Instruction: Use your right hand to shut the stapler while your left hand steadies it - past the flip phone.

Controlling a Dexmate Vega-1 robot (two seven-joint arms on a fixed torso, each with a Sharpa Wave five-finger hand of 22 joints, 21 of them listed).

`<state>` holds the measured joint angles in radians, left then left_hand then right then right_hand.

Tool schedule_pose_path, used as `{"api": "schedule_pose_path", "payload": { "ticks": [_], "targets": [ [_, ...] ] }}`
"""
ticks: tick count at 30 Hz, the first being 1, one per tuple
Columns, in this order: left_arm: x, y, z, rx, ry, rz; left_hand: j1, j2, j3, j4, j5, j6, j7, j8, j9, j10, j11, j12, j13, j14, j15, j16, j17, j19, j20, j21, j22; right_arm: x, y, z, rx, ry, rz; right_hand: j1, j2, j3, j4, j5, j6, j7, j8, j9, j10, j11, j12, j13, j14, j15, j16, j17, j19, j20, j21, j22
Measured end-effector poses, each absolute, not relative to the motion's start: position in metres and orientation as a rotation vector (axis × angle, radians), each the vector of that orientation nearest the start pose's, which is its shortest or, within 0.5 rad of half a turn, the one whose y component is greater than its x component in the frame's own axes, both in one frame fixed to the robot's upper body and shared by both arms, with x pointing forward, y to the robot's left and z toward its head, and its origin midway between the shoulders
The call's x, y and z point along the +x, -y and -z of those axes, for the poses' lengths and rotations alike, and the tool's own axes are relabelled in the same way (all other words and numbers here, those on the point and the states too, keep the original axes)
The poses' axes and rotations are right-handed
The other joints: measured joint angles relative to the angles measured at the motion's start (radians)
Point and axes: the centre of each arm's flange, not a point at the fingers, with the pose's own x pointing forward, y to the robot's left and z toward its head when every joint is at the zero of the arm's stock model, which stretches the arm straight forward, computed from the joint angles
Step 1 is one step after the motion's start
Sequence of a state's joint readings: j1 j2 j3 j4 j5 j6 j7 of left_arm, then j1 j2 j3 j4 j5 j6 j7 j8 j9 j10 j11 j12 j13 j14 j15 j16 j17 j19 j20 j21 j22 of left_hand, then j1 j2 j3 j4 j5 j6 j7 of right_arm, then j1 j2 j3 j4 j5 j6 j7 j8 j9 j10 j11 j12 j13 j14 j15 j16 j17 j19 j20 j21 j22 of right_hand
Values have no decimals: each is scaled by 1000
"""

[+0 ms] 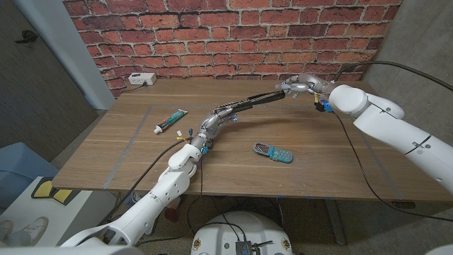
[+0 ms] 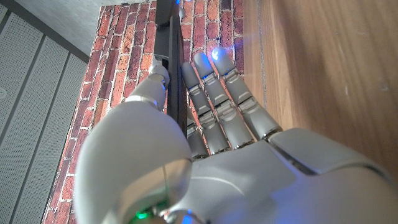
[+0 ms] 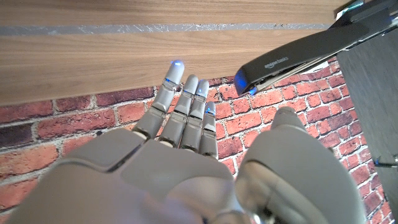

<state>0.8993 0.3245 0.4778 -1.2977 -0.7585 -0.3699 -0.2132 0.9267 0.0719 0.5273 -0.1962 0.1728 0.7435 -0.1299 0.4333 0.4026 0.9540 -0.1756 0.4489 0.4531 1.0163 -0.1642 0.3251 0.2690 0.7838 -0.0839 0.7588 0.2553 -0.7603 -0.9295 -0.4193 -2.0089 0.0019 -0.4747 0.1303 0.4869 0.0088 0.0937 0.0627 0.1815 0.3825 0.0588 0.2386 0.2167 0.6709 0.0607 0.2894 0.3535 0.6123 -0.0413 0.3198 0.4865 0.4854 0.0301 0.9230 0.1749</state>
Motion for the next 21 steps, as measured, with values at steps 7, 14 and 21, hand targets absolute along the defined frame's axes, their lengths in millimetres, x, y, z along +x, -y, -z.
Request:
{"api": "schedule_pose_path", "payload": {
  "ticks": [7, 14, 21],
  "targets": [
    [635, -158, 79, -268, 587, 533, -1, 1, 0, 0, 0, 0, 0, 0, 0, 0, 0, 0, -1, 0, 0, 0, 0, 0, 0, 8, -4, 562, 263, -95, -1006, 390, -100, -76, -5, -31, 27, 11, 75, 12, 14, -11, 150, -10, 57, 2, 73, -19, 29, 3, 35, 4, -2, 5],
    [635, -159, 80, -273, 585, 536, -1, 1, 0, 0, -1, 0, 0, -5, 0, 0, 0, -2, -1, 0, 0, -4, 0, -5, -5, 16, -5, 566, 261, -93, -984, 355, -128, -122, -11, -51, 45, 15, 199, 26, 39, -17, 253, -22, 92, -7, 121, -32, 40, 6, 35, 4, -17, 5],
    [636, -159, 82, -274, 583, 535, -3, 3, 0, 0, -4, 0, 0, -6, 0, 2, 2, -4, 3, 0, 0, -4, 0, -9, -1, 22, -5, 568, 259, -91, -978, 351, -154, -104, -20, -51, 19, 23, 270, 11, 50, -22, 293, -39, 111, -19, 148, -41, 54, 6, 35, 4, -29, 5]
  ]
}}
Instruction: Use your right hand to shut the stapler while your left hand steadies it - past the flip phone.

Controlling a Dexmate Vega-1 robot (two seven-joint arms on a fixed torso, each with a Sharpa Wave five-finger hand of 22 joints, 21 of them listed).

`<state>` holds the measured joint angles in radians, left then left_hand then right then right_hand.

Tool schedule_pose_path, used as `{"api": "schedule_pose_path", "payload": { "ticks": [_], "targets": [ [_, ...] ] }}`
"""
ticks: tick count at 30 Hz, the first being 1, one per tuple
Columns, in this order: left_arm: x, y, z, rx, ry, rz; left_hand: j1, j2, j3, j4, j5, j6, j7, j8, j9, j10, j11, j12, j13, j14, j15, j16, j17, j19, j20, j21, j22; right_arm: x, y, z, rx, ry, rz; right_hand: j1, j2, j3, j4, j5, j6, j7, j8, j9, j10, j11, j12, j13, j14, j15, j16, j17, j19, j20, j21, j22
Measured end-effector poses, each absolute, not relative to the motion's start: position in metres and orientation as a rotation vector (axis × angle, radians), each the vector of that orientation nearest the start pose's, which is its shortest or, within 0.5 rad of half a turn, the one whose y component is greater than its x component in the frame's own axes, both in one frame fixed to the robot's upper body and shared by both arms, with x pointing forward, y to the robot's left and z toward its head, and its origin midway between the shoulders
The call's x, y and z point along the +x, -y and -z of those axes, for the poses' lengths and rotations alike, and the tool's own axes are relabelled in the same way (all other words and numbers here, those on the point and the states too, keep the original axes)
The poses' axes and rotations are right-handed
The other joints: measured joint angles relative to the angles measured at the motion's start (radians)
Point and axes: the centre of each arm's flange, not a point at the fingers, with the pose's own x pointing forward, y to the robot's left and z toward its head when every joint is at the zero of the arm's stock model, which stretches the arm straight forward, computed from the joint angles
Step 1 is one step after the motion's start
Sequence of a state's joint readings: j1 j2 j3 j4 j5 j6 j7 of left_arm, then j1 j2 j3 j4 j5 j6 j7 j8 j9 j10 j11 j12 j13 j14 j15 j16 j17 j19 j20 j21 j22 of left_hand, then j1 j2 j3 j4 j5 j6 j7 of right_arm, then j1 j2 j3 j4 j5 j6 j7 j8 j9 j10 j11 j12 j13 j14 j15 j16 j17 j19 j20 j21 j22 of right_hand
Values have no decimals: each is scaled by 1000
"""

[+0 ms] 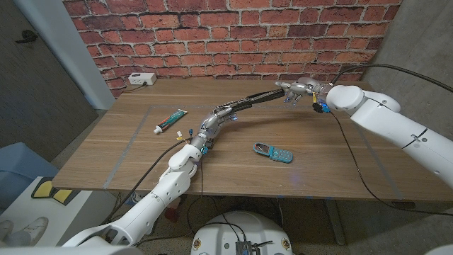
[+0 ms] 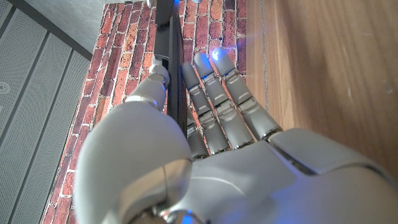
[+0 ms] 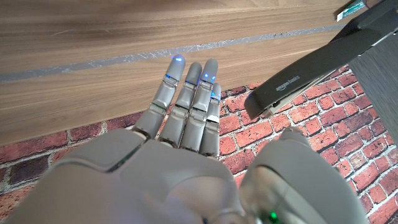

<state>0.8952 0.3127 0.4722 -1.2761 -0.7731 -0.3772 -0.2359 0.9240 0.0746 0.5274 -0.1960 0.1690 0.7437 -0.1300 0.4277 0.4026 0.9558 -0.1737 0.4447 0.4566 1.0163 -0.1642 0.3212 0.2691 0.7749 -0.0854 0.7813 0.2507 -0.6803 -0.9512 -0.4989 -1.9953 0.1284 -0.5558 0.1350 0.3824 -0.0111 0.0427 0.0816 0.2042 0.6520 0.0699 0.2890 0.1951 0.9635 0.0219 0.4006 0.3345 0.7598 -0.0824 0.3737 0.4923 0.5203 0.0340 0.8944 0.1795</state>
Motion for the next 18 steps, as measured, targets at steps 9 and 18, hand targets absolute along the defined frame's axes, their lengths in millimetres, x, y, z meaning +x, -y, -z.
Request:
{"api": "schedule_pose_path", "payload": {
  "ticks": [9, 18],
  "targets": [
    [637, -158, 82, -275, 578, 537, -1, 1, 0, 0, 0, 0, 0, -6, 1, 0, 0, -2, 1, 0, 0, 0, -5, -4, 4, 8, -5, 568, 254, -89, -992, 365, -174, 87, 1, 23, -49, 0, 47, -20, 0, 0, 30, -20, 25, -2, 12, -1, 4, 1, 0, 0, -8, 5],
    [638, -158, 83, -275, 571, 535, -1, 1, 9, 1, -2, 4, -4, -11, 6, 0, 0, -5, 4, 0, 0, 0, -5, -5, 2, 21, -5, 570, 255, -87, -1010, 369, -183, 236, 52, 86, -135, 0, 108, -56, 0, 7, 53, -58, 77, 34, 6, -1, 4, 16, -51, -24, -29, 11]
  ]
}}
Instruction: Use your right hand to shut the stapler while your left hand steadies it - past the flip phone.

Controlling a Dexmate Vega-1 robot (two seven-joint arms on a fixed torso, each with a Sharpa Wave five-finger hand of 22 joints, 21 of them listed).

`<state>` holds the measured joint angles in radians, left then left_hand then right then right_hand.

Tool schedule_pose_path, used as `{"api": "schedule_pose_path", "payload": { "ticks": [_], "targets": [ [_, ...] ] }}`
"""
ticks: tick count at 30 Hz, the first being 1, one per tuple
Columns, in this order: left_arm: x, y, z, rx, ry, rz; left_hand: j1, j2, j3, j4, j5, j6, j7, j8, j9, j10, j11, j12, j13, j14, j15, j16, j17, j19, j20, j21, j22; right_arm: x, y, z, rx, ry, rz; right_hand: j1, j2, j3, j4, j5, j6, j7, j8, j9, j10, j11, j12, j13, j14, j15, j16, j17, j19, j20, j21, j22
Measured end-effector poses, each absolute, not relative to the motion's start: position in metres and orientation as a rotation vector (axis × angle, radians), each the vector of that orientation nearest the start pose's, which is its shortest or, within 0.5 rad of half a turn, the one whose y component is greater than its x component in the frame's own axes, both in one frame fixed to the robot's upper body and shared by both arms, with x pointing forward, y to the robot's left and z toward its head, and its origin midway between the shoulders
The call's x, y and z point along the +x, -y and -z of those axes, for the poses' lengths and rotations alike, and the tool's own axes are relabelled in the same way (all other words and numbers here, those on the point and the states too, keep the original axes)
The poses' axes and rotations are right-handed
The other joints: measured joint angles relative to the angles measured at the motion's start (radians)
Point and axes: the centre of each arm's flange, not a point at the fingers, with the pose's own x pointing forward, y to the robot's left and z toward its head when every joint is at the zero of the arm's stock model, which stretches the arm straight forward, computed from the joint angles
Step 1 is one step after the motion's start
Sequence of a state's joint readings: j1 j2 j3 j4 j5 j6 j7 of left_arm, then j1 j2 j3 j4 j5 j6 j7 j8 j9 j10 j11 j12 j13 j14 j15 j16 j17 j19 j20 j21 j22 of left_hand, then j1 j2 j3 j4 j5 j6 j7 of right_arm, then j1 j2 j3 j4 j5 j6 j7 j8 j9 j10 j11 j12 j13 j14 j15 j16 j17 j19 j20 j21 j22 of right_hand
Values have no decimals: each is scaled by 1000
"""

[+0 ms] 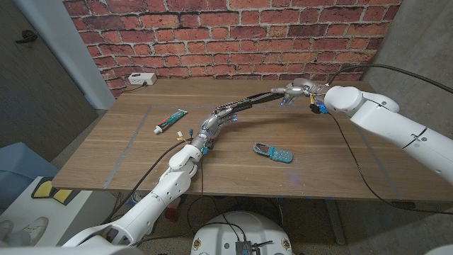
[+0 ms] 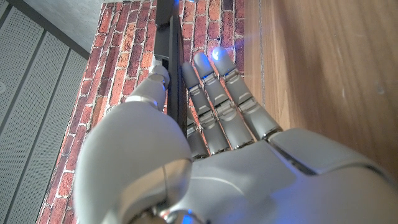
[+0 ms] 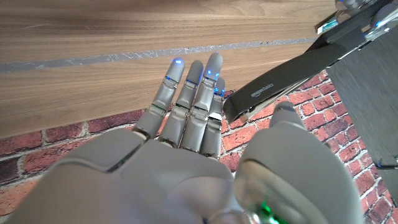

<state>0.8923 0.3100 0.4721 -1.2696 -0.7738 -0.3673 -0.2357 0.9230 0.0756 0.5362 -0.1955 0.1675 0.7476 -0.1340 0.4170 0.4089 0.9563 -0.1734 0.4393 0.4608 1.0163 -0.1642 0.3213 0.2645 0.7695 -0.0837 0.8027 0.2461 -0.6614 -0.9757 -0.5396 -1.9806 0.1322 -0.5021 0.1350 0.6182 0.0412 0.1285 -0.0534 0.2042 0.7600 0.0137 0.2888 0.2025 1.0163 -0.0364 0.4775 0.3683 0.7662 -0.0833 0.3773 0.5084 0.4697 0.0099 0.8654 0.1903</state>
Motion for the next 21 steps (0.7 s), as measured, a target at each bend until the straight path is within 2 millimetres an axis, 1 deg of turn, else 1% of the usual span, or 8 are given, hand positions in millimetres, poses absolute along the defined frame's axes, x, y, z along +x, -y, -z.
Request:
{"api": "schedule_pose_path", "payload": {
  "ticks": [4, 5, 8, 13, 18, 19, 20, 21],
  "targets": [
    [638, -158, 84, -276, 568, 534, 0, 0, 0, 0, 3, 7, -7, -1, 3, 1, 1, 0, -1, 0, 0, 0, 0, 0, 0, 4, -4, 572, 259, -85, -1011, 358, -175, 86, 43, 50, -53, -4, 35, -29, -4, 4, 0, -33, 27, 20, -8, 4, 0, 17, -39, -29, -8, 7],
    [639, -158, 84, -275, 565, 533, 0, 0, 0, 0, 3, 7, -7, -1, 3, 1, 1, -1, -1, 0, 0, 0, 0, 0, 0, 6, -5, 566, 247, -90, -1029, 423, -235, 101, 51, 61, -66, -7, 43, -32, -6, 8, 5, -38, 34, 24, -8, 4, 0, 21, -47, -37, -8, 8],
    [640, -158, 85, -274, 562, 532, 0, 0, 0, 0, 3, 13, -13, -4, 8, 2, 1, -7, -1, 0, 0, 0, 0, -5, 5, 7, -5, 566, 245, -88, -1030, 435, -247, 114, 65, 93, -85, -12, 64, -11, 14, 20, 11, -46, 59, 35, -5, 3, 0, 21, -61, -51, -7, 11],
    [640, -158, 85, -272, 559, 532, 2, -2, 2, -1, 3, 23, -23, -4, 10, 7, -4, -7, -2, 0, 0, 0, 0, -9, 2, 15, -5, 566, 243, -86, -1026, 452, -262, 118, 60, 141, -93, -16, 86, 11, 43, 47, 44, -39, 103, 52, 32, -8, 0, 22, -61, -51, 8, 16],
    [641, -158, 86, -268, 553, 533, 4, -4, 2, -1, 3, 25, -25, -11, 8, 14, -11, -8, -2, 0, 0, 0, 1, -9, 2, 15, -9, 563, 238, -86, -1015, 493, -278, 125, 54, 170, -98, -16, 94, 20, 44, 64, 62, -32, 120, 55, 60, -15, 2, 27, -61, -51, 21, 17],
    [640, -158, 85, -260, 554, 533, 4, -4, 2, -1, 3, 25, -25, -11, 6, 14, -11, -8, -2, 0, 0, 0, 0, -9, 2, 19, -9, 562, 237, -85, -1014, 496, -278, 130, 49, 179, -99, -16, 94, 20, 48, 69, 71, -33, 124, 55, 67, -18, 4, 30, -61, -51, 26, 17],
    [640, -158, 85, -254, 553, 532, 4, -4, 2, -1, 3, 24, -24, -12, 3, 16, -9, -7, 0, 0, 0, 0, 0, -9, 2, 22, -9, 562, 236, -85, -1012, 500, -279, 153, 60, 191, -101, -19, 124, 14, 55, 74, 99, -53, 130, 54, 77, -20, 7, 32, -60, -52, 32, 19],
    [640, -157, 84, -252, 554, 534, 4, -4, 2, -1, 3, 24, -24, -12, 3, 17, -7, -8, -1, 0, 0, 0, 0, -9, 2, 22, -9, 561, 235, -85, -1012, 505, -279, 161, 61, 192, -100, -20, 132, 15, 55, 80, 108, -60, 132, 54, 85, -22, 8, 35, -58, -53, 37, 21]
  ]
}}
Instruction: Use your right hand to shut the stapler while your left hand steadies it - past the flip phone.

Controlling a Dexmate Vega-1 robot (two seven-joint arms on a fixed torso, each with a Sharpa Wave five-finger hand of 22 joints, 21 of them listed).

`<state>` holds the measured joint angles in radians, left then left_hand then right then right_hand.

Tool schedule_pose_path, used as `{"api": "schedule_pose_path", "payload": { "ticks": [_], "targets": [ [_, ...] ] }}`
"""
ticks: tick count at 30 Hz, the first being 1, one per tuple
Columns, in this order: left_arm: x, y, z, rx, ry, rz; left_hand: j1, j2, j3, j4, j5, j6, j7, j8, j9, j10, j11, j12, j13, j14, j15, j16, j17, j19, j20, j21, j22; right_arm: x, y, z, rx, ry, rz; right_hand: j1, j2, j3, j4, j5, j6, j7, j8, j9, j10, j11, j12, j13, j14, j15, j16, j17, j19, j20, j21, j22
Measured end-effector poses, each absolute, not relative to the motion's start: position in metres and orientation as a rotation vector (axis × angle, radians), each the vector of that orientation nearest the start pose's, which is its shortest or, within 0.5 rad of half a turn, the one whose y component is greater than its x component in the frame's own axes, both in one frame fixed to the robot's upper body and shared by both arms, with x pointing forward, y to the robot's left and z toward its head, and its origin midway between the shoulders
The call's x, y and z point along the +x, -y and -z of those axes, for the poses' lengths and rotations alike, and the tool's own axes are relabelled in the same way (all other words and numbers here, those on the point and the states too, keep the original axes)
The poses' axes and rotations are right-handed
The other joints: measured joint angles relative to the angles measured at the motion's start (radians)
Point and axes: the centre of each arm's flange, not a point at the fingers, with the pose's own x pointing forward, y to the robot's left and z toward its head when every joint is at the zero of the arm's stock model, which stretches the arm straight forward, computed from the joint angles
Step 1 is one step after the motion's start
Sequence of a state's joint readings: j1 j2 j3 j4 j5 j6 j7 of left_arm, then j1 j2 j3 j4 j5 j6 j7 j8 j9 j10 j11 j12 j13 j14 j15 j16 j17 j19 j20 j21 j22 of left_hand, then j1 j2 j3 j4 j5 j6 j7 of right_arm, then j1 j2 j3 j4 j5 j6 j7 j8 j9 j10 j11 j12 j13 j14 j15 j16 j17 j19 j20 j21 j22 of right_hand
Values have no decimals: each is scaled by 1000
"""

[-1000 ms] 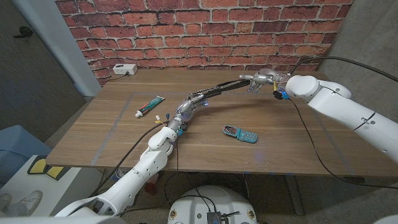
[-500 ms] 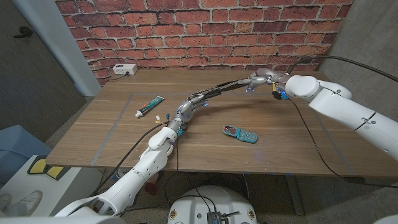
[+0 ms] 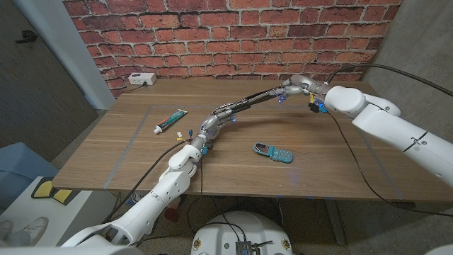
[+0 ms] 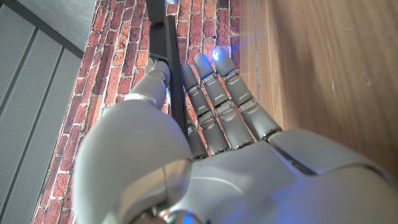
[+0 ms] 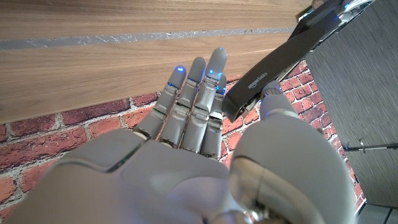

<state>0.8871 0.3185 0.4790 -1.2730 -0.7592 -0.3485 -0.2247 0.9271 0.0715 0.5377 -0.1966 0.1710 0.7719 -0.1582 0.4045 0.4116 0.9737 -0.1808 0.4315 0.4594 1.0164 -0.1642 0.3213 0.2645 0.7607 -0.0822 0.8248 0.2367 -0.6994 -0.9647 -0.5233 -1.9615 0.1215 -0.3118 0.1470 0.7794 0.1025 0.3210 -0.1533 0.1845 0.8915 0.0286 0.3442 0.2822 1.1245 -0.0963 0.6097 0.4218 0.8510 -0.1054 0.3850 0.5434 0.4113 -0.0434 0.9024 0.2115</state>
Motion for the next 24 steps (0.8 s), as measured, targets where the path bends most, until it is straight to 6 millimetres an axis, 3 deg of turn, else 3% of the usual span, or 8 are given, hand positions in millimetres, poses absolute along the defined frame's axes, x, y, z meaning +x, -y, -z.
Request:
{"api": "schedule_pose_path", "payload": {
  "ticks": [7, 9, 10, 24],
  "targets": [
    [635, -156, 81, -203, 555, 513, -2, 2, 0, 0, 0, 0, 0, -4, 8, 1, 6, -2, 0, 0, 0, 0, 1, -5, 5, 11, 0, 554, 228, -87, -1031, 532, -242, 23, -22, 36, -7, -2, 26, 2, 9, 29, 24, -7, 16, -9, 25, -7, 4, 7, 7, 1, 20, 1],
    [633, -154, 81, -186, 557, 510, -3, 3, 0, 0, 0, 5, 5, -4, 13, -4, 10, -1, 0, -1, 1, 0, 3, -5, 6, 11, -3, 552, 226, -85, -1036, 535, -232, 23, -22, 37, -7, -2, 57, -22, 9, 34, 36, -14, 20, -13, 32, -11, 4, 11, 7, 1, 23, 0],
    [633, -154, 81, -183, 556, 505, -4, 4, 0, 0, 0, 5, 5, -4, 13, -13, 20, 1, 0, -2, 2, 0, 3, -5, 6, 11, -4, 551, 225, -85, -1036, 536, -235, 23, -22, 38, -6, -2, 57, -21, 9, 36, 36, -14, 20, -14, 32, -11, 4, 11, 7, 1, 23, 2],
    [627, -152, 79, -149, 568, 481, -4, 4, 0, 0, -2, 5, 5, -7, 26, -13, 20, -10, 3, -4, 4, 0, 2, -7, 4, 26, -9, 540, 221, -85, -1068, 570, -177, 41, -40, 48, -7, -2, 66, -20, 15, 62, 43, -11, 34, -19, 48, -16, 4, 20, 7, 1, 45, 5]
  ]
}}
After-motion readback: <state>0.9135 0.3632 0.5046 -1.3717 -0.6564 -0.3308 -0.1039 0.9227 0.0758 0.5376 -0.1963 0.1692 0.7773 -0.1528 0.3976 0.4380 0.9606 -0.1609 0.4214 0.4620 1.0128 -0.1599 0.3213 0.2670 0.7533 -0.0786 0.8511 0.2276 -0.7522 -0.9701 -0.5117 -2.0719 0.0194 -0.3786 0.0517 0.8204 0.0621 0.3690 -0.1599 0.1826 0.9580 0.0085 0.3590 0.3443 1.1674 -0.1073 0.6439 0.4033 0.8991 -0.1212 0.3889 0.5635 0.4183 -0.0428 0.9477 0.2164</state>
